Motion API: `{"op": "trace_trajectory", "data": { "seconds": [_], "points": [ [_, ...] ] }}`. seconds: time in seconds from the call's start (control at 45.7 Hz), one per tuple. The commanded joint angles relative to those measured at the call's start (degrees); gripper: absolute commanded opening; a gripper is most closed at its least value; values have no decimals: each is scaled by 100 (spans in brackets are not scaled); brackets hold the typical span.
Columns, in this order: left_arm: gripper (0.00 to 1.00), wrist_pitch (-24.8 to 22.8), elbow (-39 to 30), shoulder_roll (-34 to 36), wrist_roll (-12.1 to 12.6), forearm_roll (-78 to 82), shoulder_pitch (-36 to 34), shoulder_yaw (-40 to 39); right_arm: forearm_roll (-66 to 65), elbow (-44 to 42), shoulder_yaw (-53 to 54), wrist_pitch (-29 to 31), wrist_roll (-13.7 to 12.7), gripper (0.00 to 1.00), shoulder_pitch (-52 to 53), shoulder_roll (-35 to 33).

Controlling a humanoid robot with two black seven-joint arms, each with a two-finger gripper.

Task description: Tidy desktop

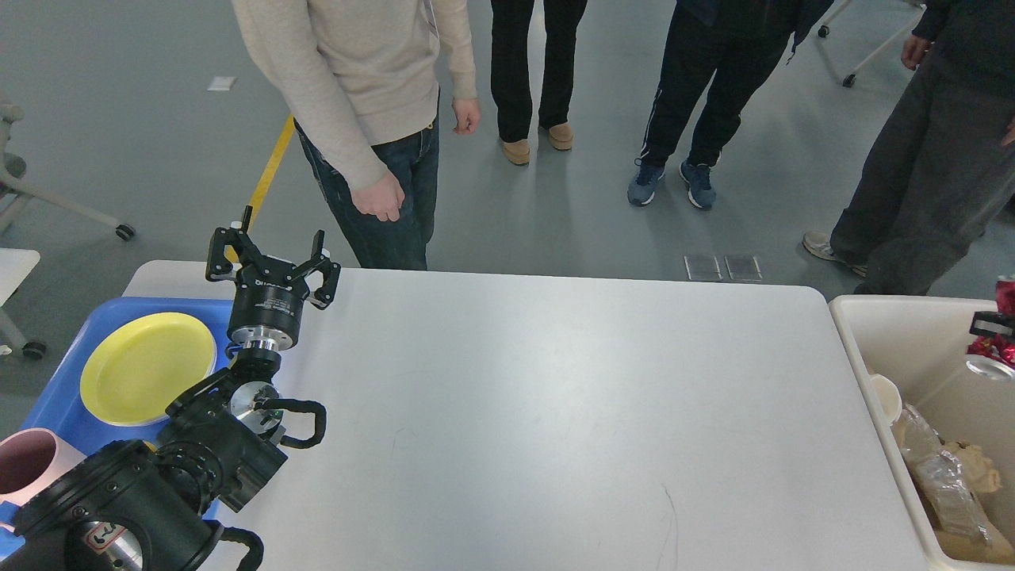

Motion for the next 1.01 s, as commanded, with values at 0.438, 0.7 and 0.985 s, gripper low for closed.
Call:
{"op": "trace_trajectory", "data": {
  "seconds": [0.438,0.7,0.985],
  "points": [
    [96,0,0,-6,0,2,0,0,22,-478,181,4,-24,100,-800,475],
    [96,0,0,-6,0,2,0,0,22,-495,366,-14,-24,100,-800,466],
    [96,0,0,-6,0,-7,0,0,31,-522,707,-40,-15,100,-659,466]
  ]
}}
